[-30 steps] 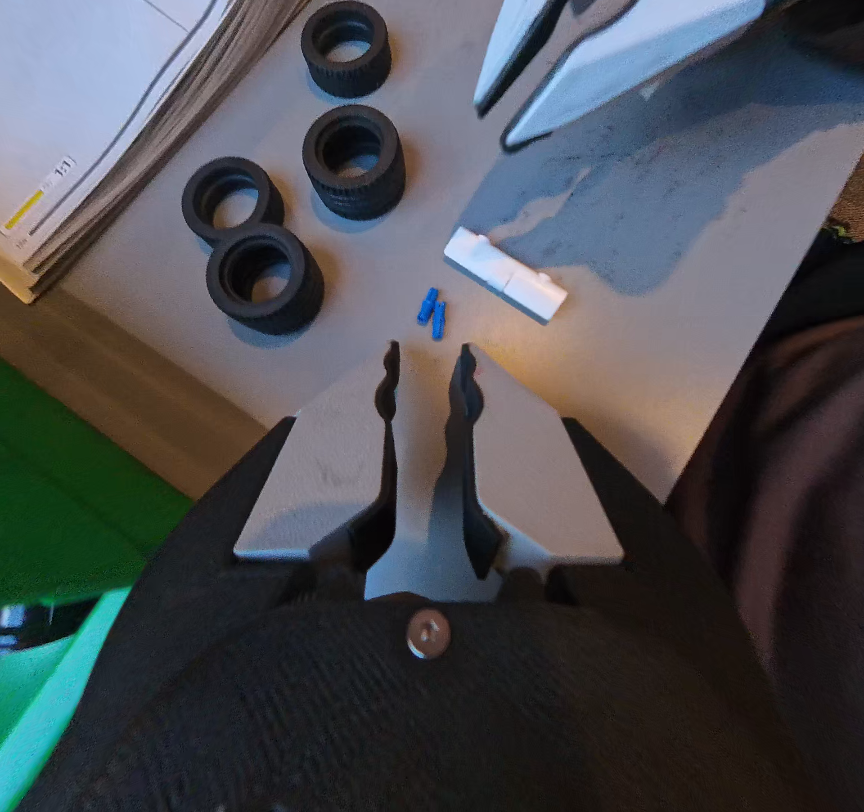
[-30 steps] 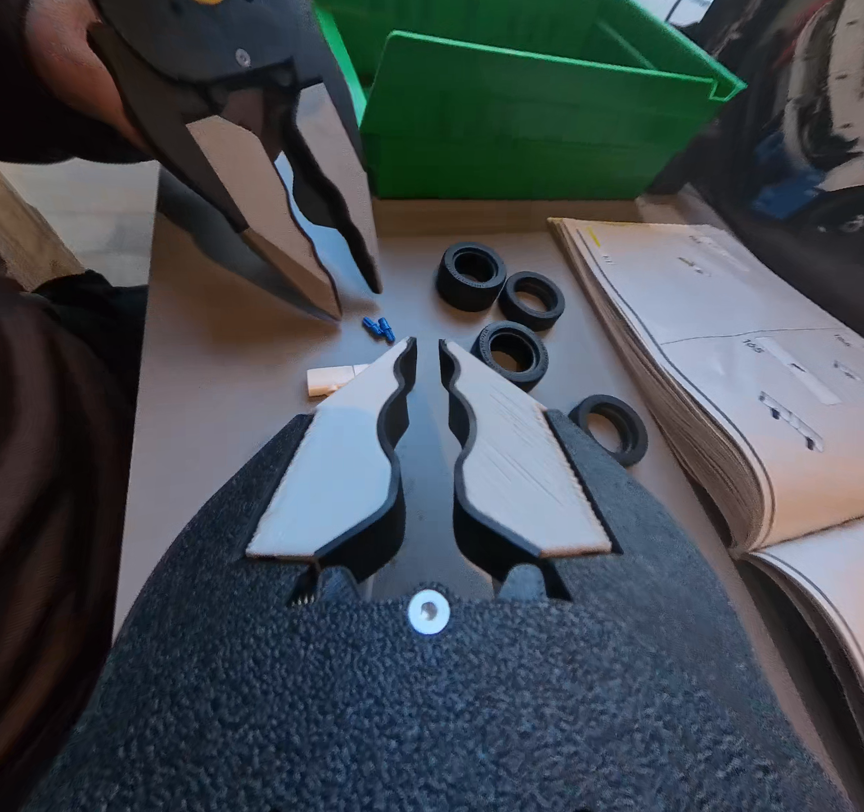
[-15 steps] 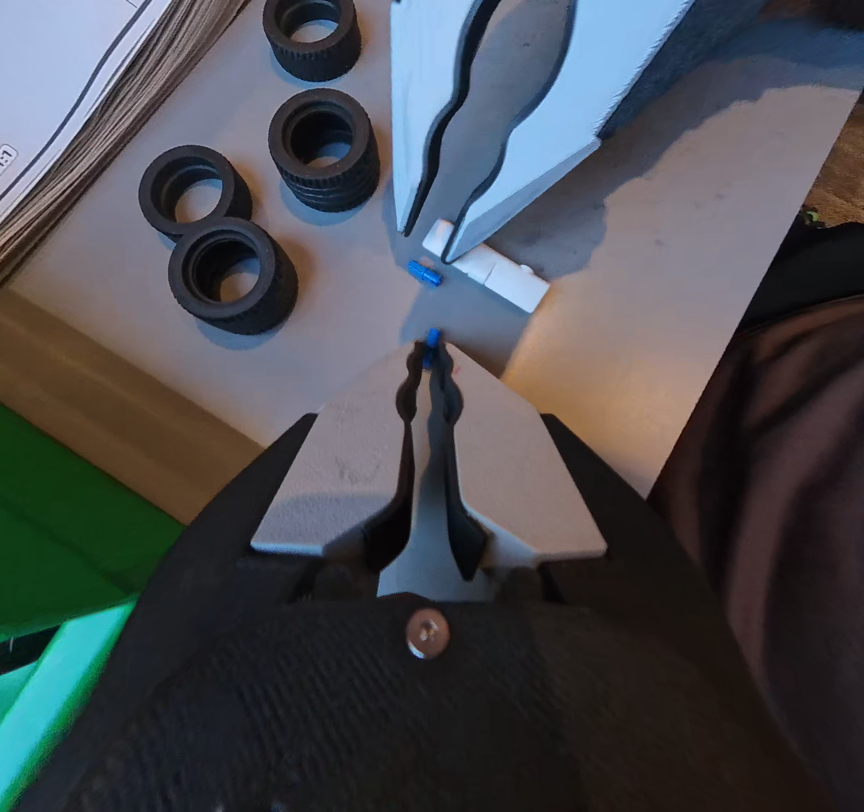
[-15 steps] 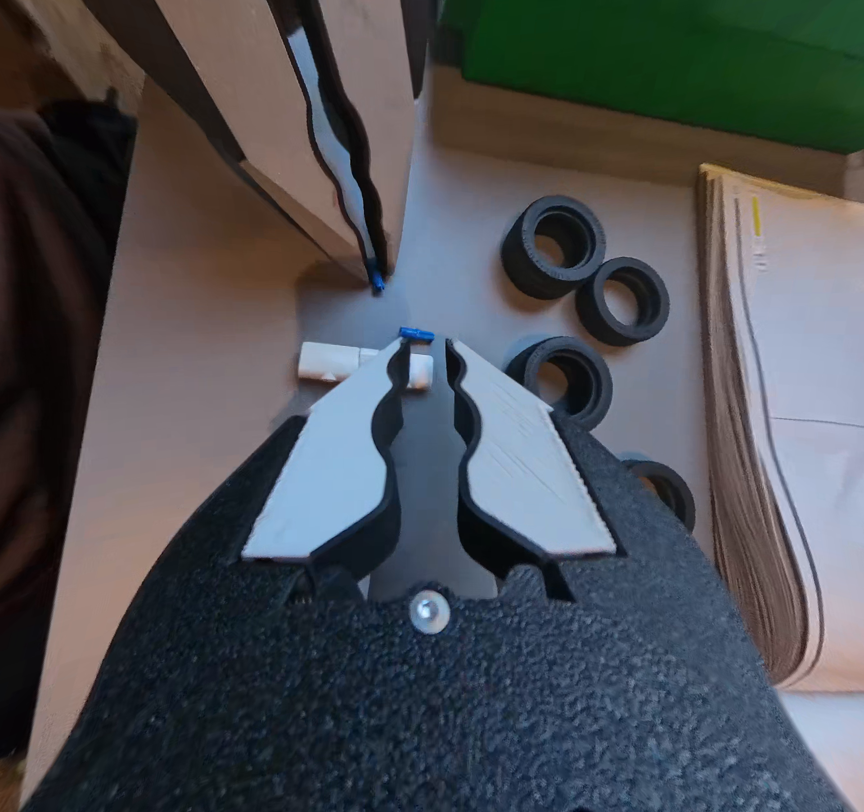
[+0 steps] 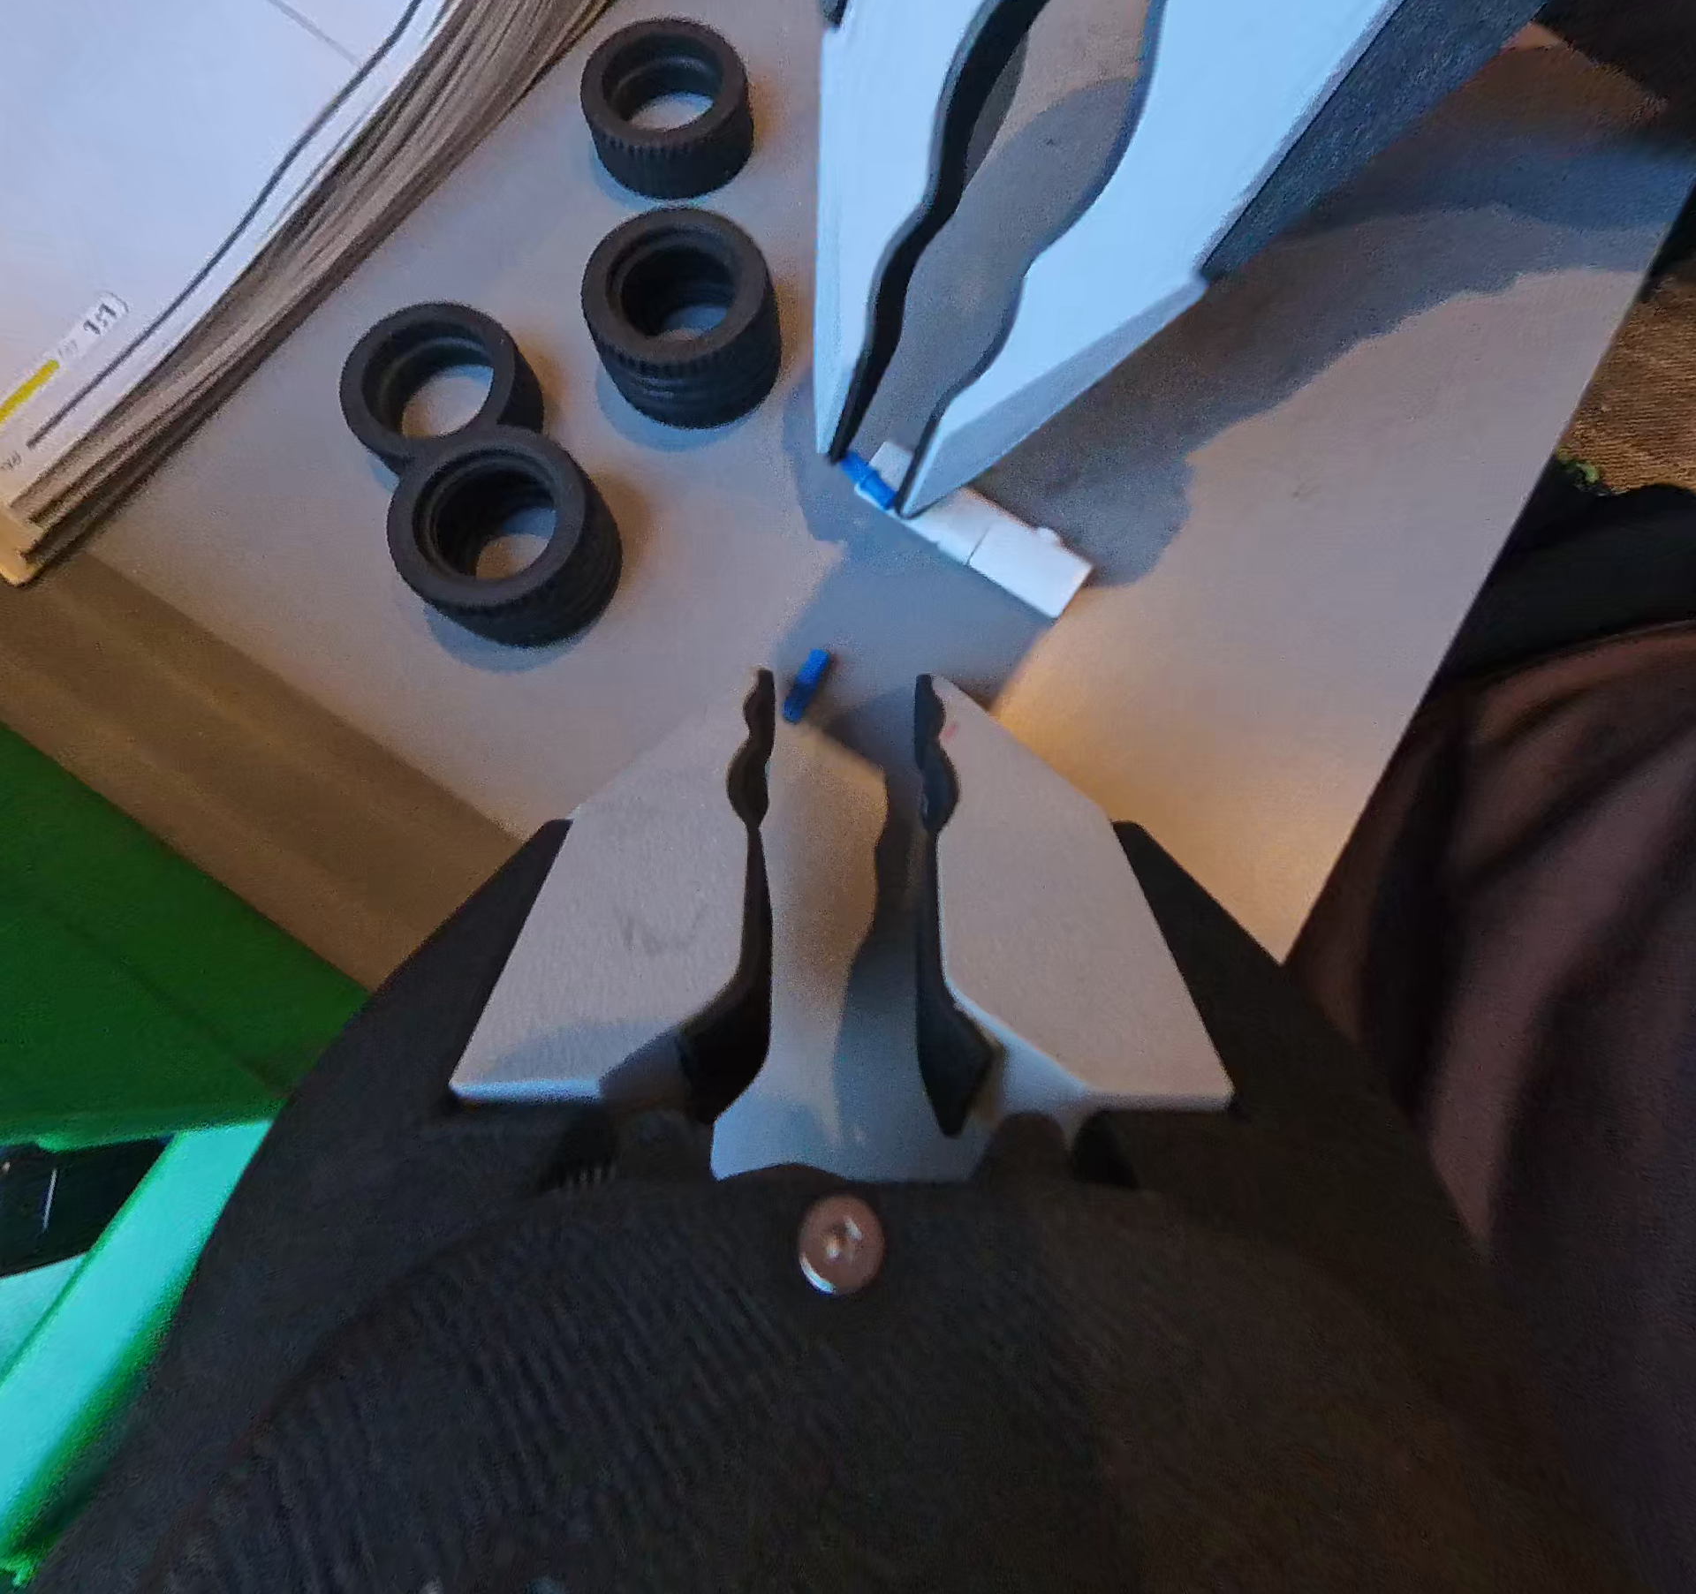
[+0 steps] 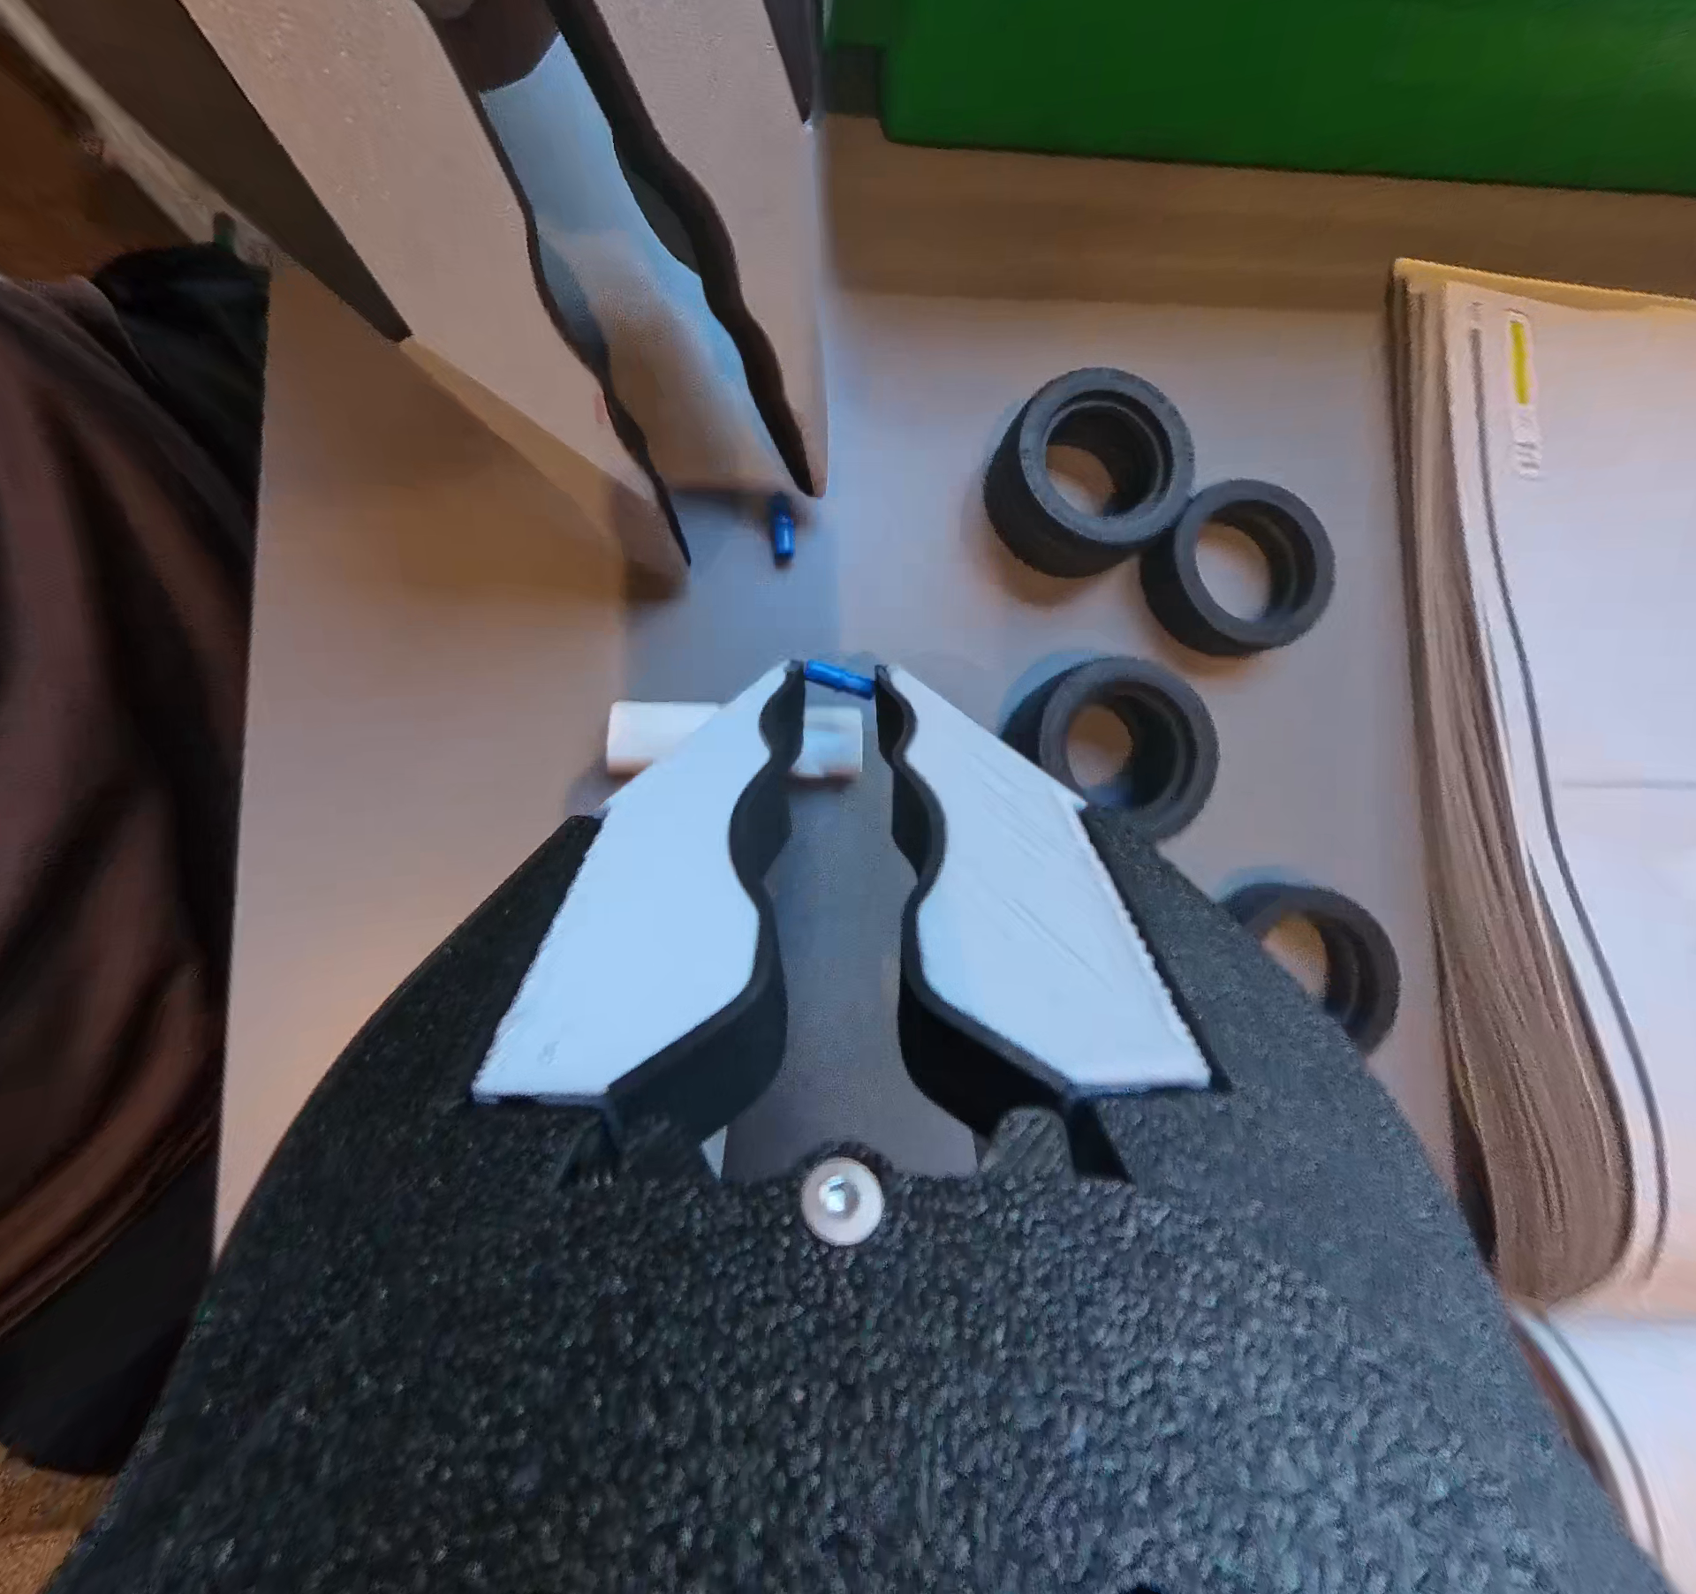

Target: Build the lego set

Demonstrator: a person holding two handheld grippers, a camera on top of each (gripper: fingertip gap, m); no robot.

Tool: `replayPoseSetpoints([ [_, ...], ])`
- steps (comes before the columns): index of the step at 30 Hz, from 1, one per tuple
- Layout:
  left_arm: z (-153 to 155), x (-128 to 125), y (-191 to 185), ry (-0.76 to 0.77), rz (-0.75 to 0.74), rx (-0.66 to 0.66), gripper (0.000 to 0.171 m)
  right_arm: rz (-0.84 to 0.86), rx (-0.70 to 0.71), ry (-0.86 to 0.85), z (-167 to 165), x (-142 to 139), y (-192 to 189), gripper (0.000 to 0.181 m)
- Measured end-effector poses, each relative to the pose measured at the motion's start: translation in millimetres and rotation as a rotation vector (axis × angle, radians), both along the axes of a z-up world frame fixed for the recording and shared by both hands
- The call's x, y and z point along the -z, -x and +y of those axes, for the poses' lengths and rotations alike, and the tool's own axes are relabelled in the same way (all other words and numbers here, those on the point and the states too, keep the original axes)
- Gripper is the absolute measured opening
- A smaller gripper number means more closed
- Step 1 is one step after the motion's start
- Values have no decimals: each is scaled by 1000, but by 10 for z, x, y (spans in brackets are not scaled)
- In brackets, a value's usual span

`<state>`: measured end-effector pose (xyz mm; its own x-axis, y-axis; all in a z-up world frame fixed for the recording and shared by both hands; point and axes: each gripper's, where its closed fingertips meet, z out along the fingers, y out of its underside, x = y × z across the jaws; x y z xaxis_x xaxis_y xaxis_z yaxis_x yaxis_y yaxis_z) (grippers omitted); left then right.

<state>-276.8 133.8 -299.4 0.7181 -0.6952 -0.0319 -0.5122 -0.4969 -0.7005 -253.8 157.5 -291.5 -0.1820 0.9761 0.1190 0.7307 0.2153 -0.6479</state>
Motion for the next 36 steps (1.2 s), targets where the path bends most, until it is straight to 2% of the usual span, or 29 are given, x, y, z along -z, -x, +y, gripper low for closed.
replayPoseSetpoints([
  [3, 6, -58, -114, -14, -14, 37, 28, 14, 50, -10, 54, -51, -285, 15],
  [6, 11, -60, -247, 4, -19, 76, 30, -2, 75, -5, 77, 46, -518, 16],
  [9, 0, -10, -351, 38, -3, 103, 33, -12, 83, -19, 59, 106, -578, 21],
  [16, -38, 68, -463, 49, 30, 103, 34, -8, 180, -116, 301, 90, -806, 26],
  [21, -46, 27, -430, 18, 47, 82, 34, 50, 197, -51, 242, 85, -832, 22],
  [36, -91, 50, -327, -41, -2, 13, 34, 100, 228, -30, 221, 143, -845, 16],
])
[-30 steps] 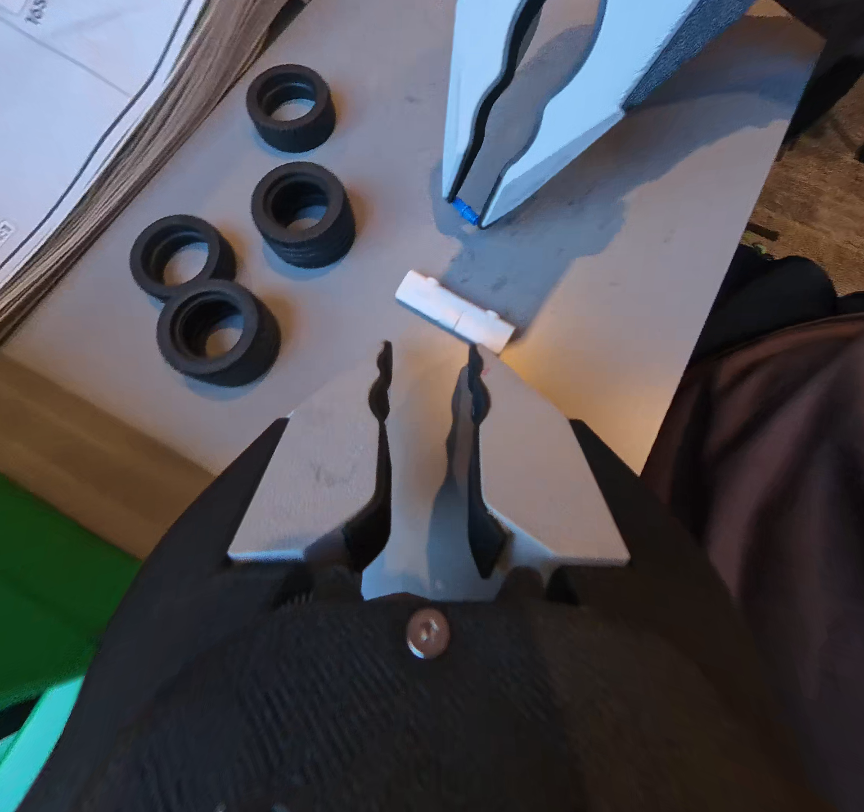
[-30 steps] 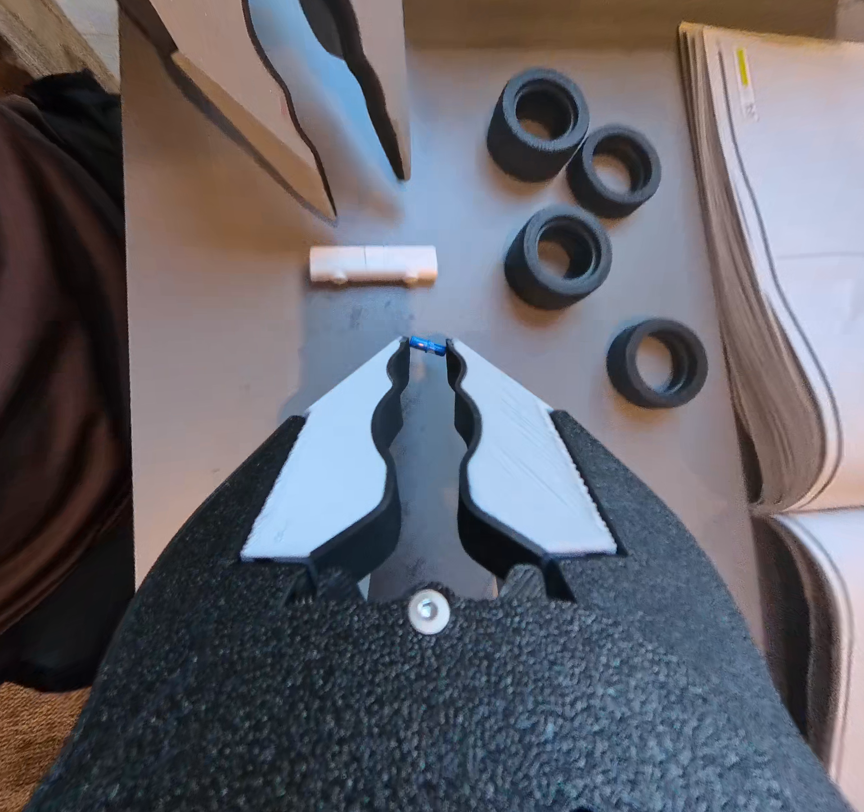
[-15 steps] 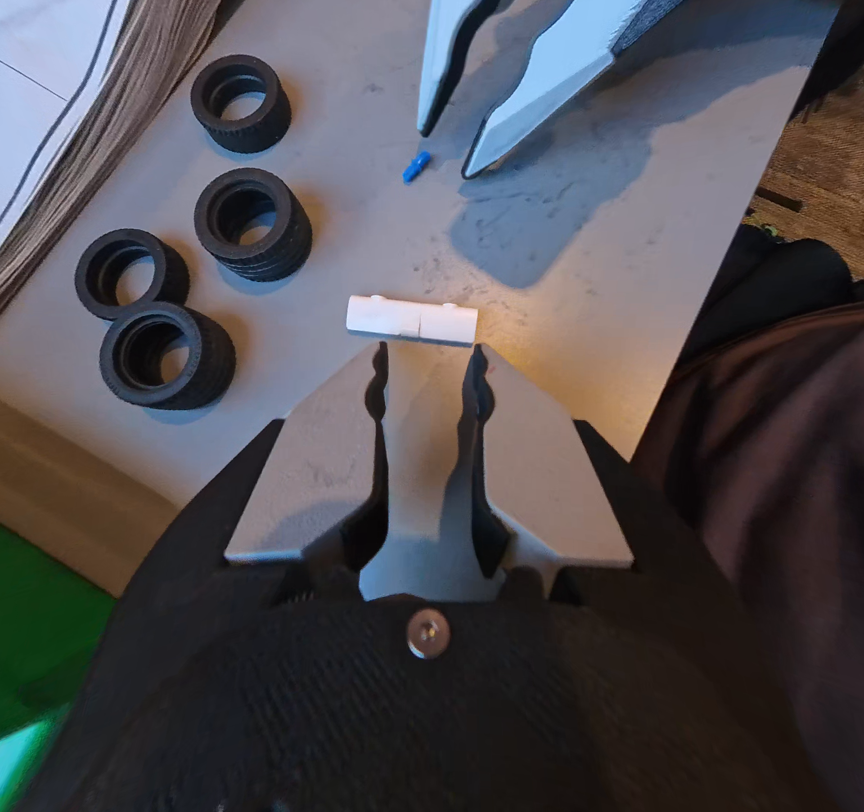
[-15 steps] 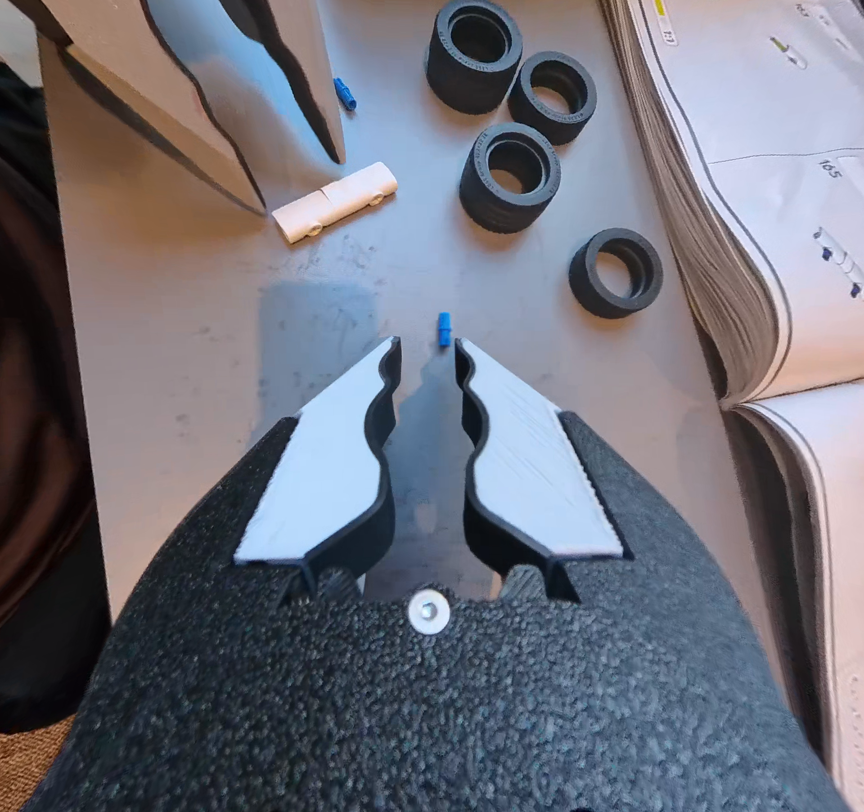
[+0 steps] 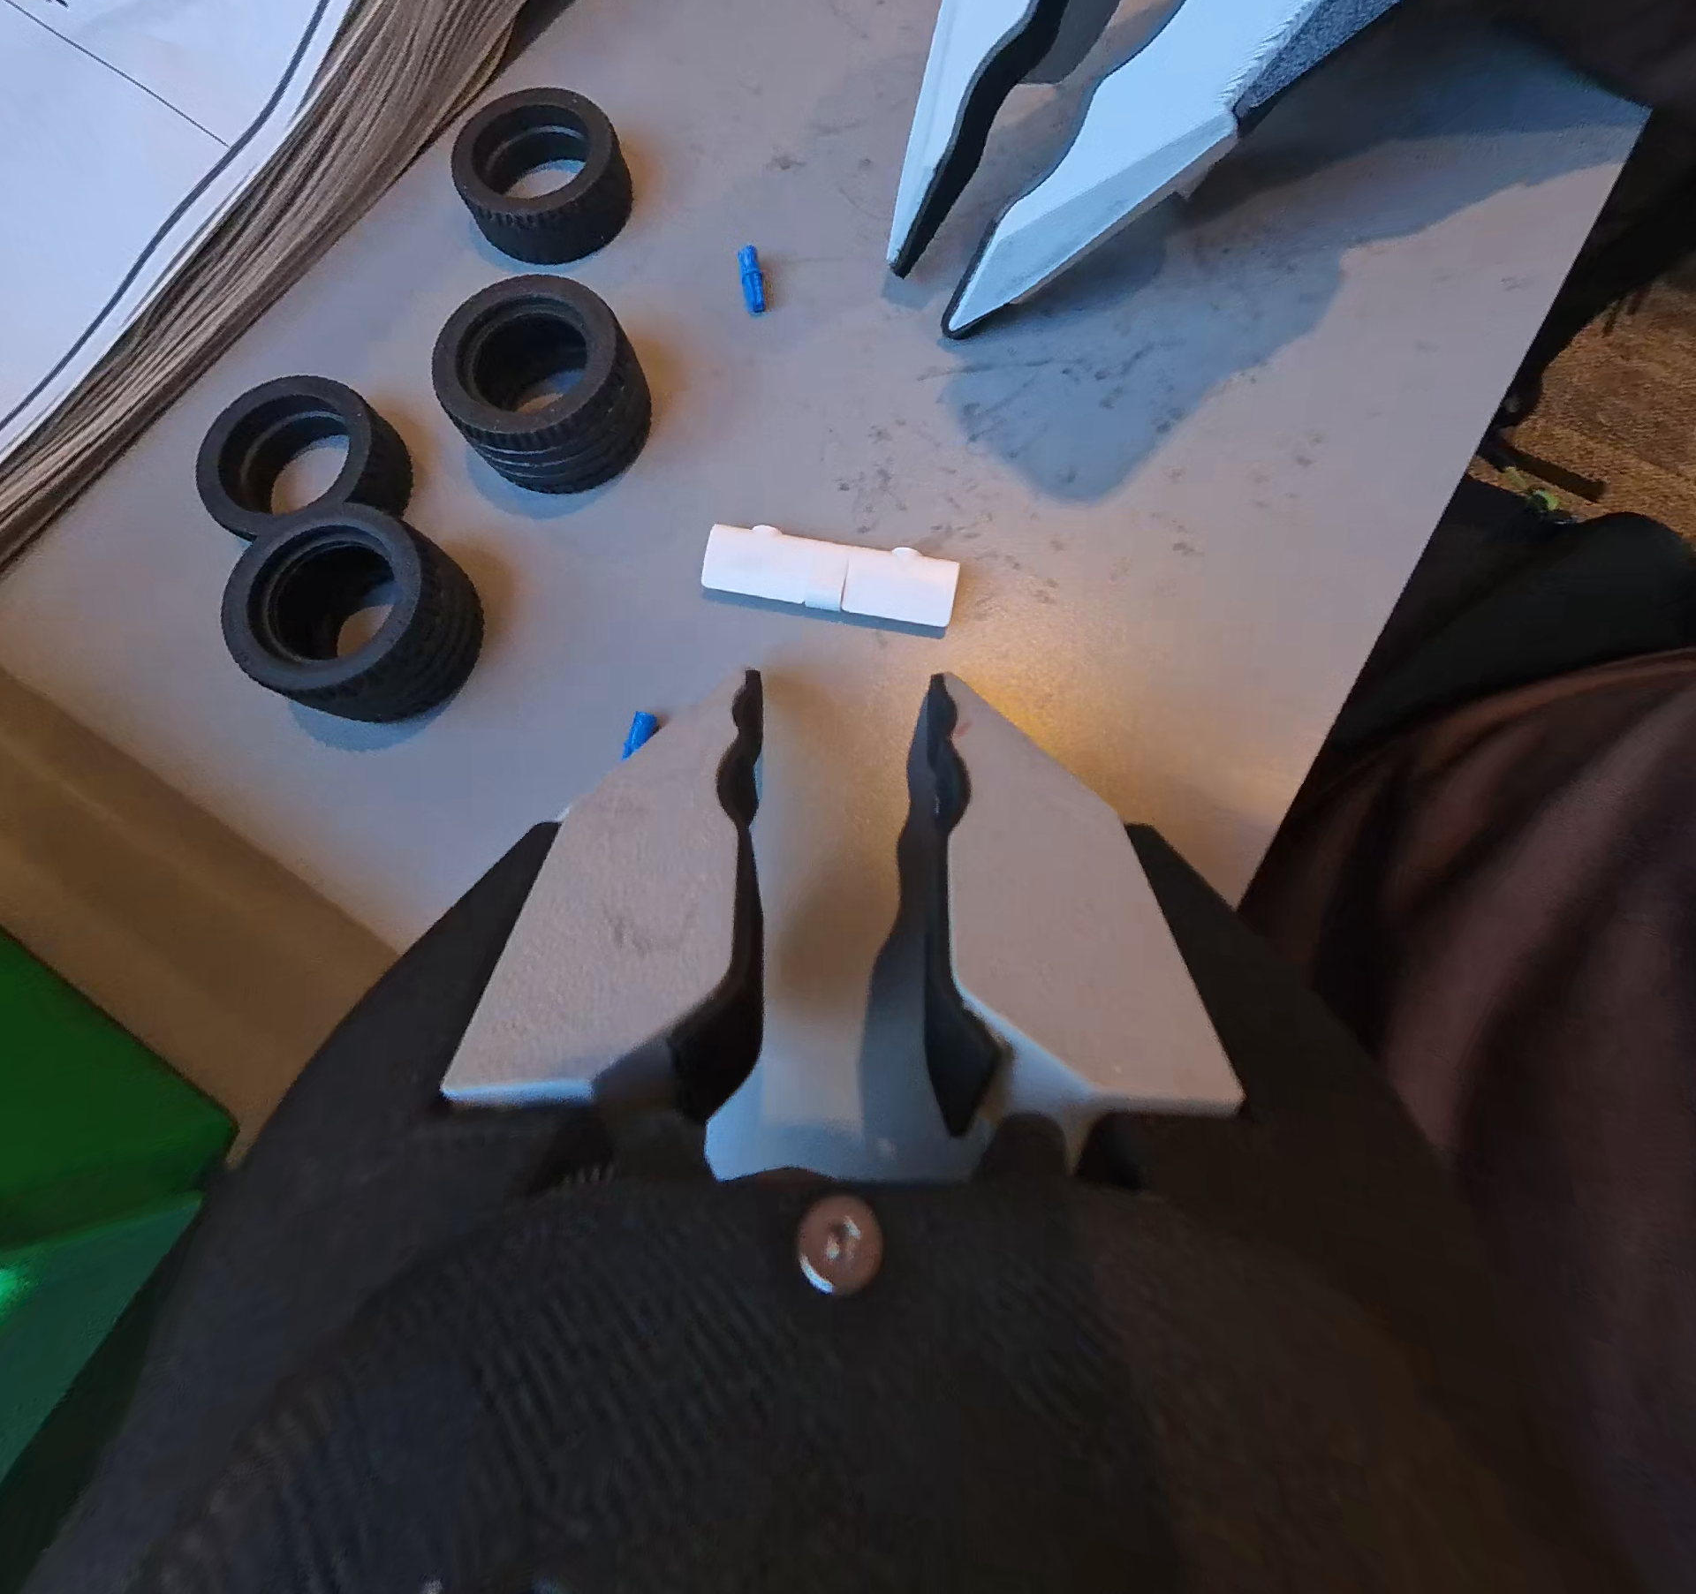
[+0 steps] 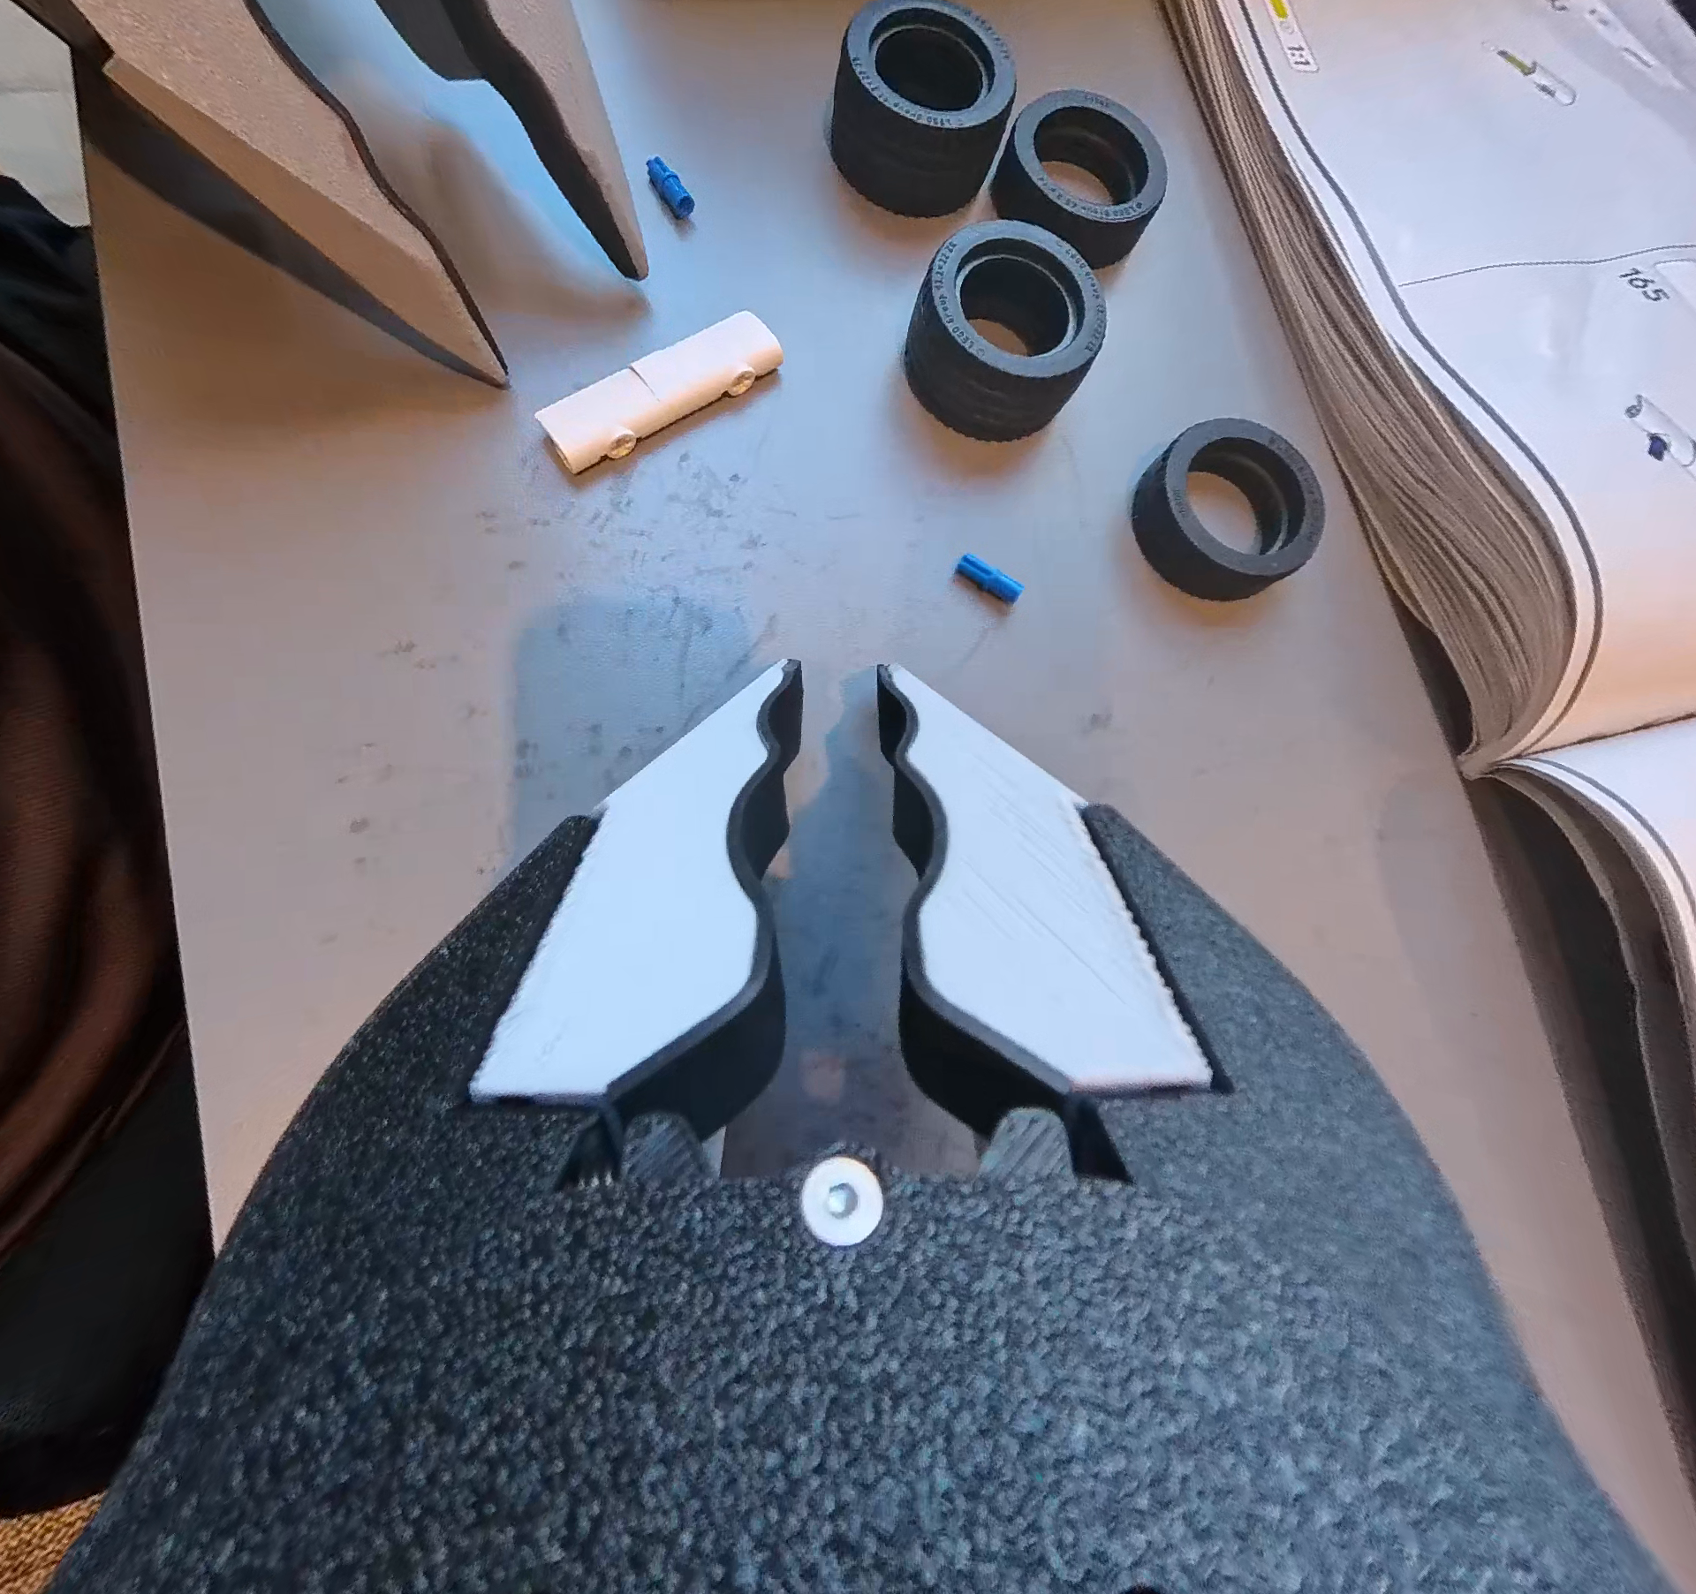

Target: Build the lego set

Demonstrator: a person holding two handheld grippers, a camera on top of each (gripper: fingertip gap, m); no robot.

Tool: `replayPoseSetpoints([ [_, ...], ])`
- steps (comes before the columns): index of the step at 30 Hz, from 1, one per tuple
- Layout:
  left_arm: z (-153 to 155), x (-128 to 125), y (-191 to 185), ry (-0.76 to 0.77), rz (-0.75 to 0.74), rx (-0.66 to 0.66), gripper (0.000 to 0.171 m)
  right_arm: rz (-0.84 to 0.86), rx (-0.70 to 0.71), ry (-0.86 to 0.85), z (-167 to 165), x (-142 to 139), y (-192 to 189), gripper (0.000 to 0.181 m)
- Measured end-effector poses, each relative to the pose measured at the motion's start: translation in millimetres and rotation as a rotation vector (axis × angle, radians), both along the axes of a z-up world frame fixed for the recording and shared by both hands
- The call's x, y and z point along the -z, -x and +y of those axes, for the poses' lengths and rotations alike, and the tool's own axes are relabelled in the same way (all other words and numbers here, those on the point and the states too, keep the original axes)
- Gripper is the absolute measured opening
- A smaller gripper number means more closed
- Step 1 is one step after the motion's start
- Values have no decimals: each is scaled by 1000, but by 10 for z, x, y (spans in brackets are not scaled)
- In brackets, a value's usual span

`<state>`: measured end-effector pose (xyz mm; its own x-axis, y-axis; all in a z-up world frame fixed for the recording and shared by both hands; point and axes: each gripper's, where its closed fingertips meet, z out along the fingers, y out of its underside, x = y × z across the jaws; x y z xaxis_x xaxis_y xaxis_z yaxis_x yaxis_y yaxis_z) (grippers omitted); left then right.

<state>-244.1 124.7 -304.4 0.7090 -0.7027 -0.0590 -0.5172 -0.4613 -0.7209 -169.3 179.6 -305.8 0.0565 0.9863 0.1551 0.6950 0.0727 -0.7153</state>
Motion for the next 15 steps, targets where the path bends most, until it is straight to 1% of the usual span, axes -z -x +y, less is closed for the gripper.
replayPoseSetpoints([
  [4, -16, -4, 26, -14, 8, -5, 34, 0, 3, -6, -1, -2, -8, 16],
  [9, -55, 1, 114, 13, -16, -26, 39, 10, 5, 18, 15, -12, -28, 16],
  [13, -71, 12, 97, 47, -40, -6, 48, 7, 2, 8, 164, -68, 17, 16],
  [15, -33, -1, 77, 40, -44, -5, 53, -7, -16, -9, 260, -108, 61, 16],
])
